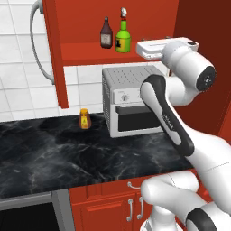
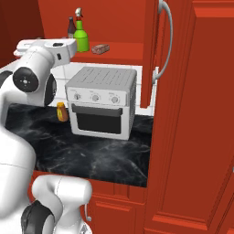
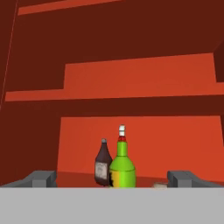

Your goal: Pick the bar soap and spray from the cabinet and place them on the counter.

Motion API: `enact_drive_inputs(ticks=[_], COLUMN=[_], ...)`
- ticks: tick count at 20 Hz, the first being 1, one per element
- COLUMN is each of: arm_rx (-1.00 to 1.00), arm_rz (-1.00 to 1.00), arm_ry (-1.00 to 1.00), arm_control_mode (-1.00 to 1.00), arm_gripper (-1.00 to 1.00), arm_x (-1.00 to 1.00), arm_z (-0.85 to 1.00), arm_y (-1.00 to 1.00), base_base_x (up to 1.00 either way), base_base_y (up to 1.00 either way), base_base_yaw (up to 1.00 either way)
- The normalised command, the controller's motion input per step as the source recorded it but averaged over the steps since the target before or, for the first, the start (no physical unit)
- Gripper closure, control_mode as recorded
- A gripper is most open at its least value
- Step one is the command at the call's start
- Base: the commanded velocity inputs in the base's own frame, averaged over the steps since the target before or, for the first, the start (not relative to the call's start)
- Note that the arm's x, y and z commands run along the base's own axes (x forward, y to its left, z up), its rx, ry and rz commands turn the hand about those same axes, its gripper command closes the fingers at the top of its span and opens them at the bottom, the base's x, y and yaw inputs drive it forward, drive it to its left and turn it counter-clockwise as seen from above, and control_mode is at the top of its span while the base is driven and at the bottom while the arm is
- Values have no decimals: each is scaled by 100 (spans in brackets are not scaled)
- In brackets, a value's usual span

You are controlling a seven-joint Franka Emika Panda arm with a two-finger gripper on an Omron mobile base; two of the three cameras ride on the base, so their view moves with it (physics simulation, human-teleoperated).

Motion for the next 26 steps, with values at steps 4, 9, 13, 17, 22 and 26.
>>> enact_drive_inputs(ticks=[4, 9, 13, 17, 22, 26], arm_rx=[0, 0, 0, 0, 0, 0], arm_rz=[0, 0, 0, 0, 0, 0], arm_ry=[0, 0, 0, 0, -1, -3], arm_control_mode=[-100, -100, -100, -100, -100, -100], arm_gripper=[-100, -100, -100, -100, -100, -100], arm_x=[21, 19, 19, 16, 12, 10], arm_z=[0, 0, 0, 0, 0, 0], arm_y=[3, 1, 0, 3, 3, 1], base_base_x=[0, 0, 0, 0, 0, 0], base_base_y=[0, 0, 0, 0, 0, 0], base_base_yaw=[0, 0, 0, 0, 0, 0])
